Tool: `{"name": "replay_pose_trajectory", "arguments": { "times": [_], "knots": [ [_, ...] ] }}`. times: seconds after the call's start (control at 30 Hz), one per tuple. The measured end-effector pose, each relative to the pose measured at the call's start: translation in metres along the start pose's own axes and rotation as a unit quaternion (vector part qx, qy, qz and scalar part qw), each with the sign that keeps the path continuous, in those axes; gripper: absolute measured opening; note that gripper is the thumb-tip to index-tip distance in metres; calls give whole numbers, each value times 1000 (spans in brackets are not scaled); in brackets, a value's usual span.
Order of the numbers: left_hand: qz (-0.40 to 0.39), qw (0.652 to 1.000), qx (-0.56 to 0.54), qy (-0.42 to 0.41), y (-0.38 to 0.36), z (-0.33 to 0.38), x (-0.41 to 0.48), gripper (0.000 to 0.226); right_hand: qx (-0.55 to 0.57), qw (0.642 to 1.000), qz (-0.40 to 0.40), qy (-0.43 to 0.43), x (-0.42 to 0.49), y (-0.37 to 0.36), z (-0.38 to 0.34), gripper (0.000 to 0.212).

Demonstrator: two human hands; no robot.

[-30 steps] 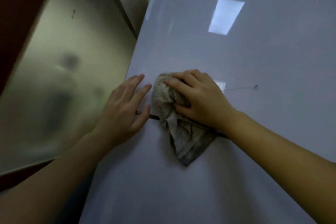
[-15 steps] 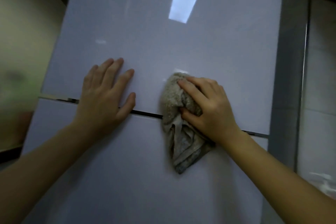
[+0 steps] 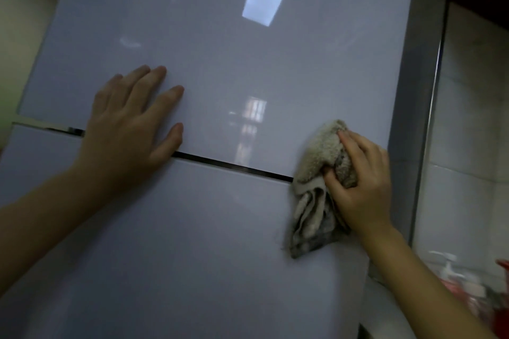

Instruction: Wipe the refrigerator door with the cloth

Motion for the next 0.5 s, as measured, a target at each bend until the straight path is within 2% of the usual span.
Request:
{"name": "replay_pose_trajectory", "arguments": {
  "times": [0.1,0.17,0.33,0.5],
  "knots": [
    [6,1000,-5,21,-1,3,1,60,6,997,11,-74,21,-2,12,58],
    [12,999,-12,36,-3,7,1,59,11,996,1,-87,24,-5,5,60],
    [-4,999,-23,44,-2,9,3,62,0,998,-44,43,-9,3,0,60],
    [1,999,-23,39,-2,10,3,61,2,998,-13,-62,-15,12,25,59]
  ]
}}
Point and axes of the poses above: each hand's wrist, its own x-axis towards the middle knuckle, its own y-axis out of the back of the hand, z = x × y, the point moved 1 cm from there along x, towards the middle knuckle, and after that the axes turned 10 degrees about -x, right-handed, at the moved point
